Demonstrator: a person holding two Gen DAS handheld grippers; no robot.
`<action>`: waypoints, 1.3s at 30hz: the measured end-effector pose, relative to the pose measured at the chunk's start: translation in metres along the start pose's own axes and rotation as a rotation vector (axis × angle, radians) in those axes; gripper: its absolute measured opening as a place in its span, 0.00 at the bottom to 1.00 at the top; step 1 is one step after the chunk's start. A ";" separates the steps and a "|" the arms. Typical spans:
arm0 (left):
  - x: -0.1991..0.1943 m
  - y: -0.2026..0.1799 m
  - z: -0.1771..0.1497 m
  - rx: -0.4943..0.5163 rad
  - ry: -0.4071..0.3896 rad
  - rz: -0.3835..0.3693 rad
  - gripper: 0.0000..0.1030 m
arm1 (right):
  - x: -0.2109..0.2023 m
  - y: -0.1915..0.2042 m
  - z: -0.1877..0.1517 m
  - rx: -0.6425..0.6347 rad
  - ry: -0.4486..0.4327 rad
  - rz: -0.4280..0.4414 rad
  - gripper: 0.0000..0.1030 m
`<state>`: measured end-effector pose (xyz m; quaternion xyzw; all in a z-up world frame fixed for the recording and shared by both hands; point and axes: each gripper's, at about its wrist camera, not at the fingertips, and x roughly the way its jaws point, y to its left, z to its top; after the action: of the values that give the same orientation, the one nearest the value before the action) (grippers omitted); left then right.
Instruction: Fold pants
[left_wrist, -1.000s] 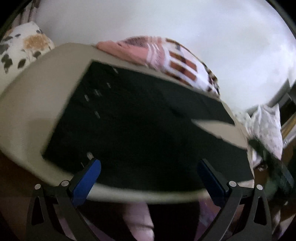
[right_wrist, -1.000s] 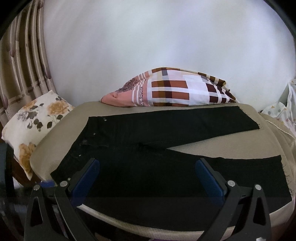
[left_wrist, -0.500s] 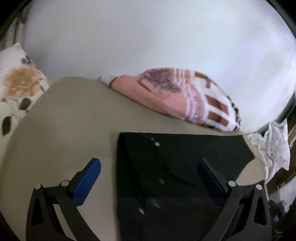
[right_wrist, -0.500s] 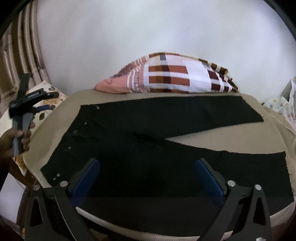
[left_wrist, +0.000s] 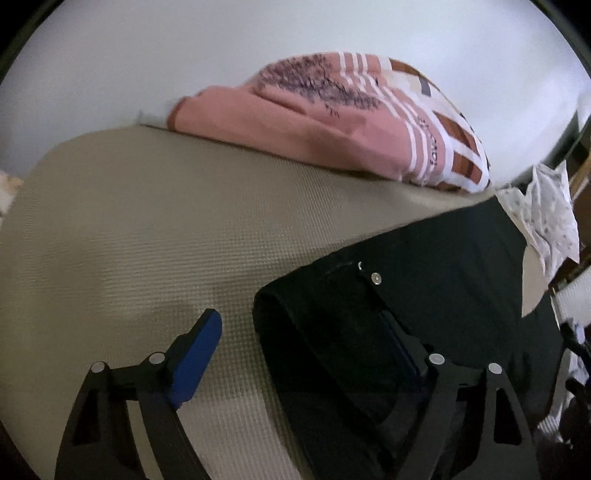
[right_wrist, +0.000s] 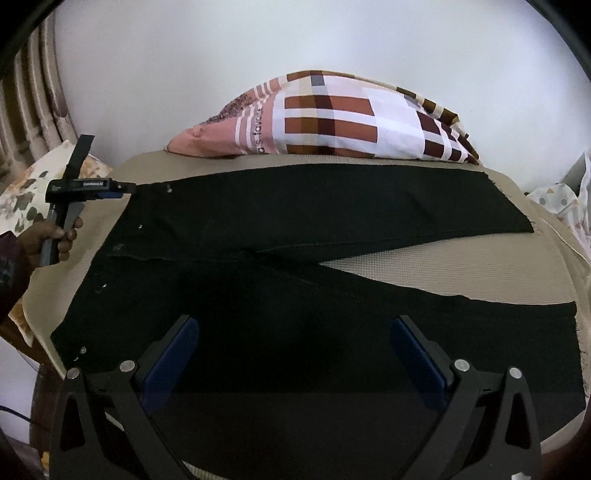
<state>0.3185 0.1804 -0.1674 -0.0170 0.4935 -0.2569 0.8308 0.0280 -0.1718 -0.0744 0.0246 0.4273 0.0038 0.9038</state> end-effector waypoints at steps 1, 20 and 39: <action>0.004 0.001 0.001 -0.001 0.010 -0.024 0.80 | 0.003 0.000 0.000 -0.003 0.008 0.000 1.00; -0.088 -0.079 -0.043 -0.043 -0.313 0.003 0.20 | 0.069 -0.040 0.102 0.366 0.102 0.515 0.99; -0.045 0.030 -0.018 -0.306 -0.081 -0.262 0.58 | 0.180 -0.008 0.111 0.679 0.343 0.749 0.92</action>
<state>0.2988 0.2306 -0.1491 -0.2172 0.4866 -0.2839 0.7972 0.2281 -0.1791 -0.1433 0.4656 0.5081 0.1917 0.6988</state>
